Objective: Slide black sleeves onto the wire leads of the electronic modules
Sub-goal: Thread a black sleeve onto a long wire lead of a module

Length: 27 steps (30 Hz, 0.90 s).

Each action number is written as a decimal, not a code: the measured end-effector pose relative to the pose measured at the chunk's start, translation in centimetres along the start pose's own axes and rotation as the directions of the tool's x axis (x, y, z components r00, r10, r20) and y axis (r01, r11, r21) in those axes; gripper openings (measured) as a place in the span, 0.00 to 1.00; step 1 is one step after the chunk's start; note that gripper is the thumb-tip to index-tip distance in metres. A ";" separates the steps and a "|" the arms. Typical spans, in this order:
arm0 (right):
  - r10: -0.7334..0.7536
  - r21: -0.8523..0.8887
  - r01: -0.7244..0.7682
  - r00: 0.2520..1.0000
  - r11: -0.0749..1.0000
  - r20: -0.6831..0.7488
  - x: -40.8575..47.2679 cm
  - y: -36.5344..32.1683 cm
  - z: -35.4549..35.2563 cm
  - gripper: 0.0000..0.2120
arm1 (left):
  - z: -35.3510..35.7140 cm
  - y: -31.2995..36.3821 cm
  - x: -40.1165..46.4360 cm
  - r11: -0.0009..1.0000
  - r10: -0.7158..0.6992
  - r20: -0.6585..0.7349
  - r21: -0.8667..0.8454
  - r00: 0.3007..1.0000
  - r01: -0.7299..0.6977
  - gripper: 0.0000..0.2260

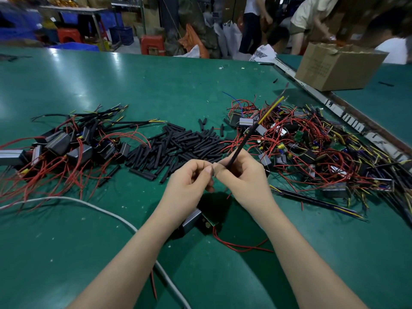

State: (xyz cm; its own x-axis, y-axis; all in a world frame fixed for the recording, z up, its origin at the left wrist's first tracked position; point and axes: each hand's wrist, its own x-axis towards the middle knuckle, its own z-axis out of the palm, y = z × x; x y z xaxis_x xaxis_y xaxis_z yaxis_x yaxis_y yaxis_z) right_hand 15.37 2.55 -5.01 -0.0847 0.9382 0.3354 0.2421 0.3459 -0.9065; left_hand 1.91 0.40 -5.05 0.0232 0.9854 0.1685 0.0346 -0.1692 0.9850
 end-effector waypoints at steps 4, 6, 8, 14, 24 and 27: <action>0.055 0.083 -0.065 0.991 0.994 0.122 0.5 0.0 -1.2 0.04 | 0.1 0.1 0.1 0.994 -0.081 -0.006 -0.073 0.997 0.080 0.08; 0.036 0.098 -0.058 0.977 0.993 0.210 0.6 -0.1 -2.0 0.03 | -0.1 0.3 0.1 0.990 -0.102 0.028 -0.095 0.994 0.105 0.08; -0.016 0.074 -0.002 0.970 0.997 0.244 0.6 -0.1 -2.5 0.04 | -0.3 0.4 0.1 0.987 -0.112 0.062 -0.106 0.992 0.118 0.08; -0.241 -0.087 0.258 0.956 0.962 0.167 0.7 -0.1 -2.4 0.03 | -0.7 0.5 0.3 0.957 -0.170 0.125 -0.217 0.977 0.195 0.08; -0.291 -0.302 0.285 0.956 0.910 0.025 0.1 -0.4 -1.1 0.08 | -0.3 0.3 0.2 0.946 -0.175 0.093 -0.260 0.980 0.193 0.07; -0.084 -0.131 0.076 0.995 0.988 -0.054 -0.1 -1.0 -0.2 0.09 | -0.3 0.1 0.1 0.998 -0.039 -0.023 -0.049 0.999 0.038 0.07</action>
State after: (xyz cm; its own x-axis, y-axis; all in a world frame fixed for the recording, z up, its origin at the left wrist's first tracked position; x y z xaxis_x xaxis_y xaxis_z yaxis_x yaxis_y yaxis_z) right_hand 15.37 2.10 -4.08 -0.0524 0.9044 0.4235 0.3596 0.4127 -0.8369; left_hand 1.64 0.46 -4.89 -0.0006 0.9914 0.1308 -0.0137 -0.1308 0.9913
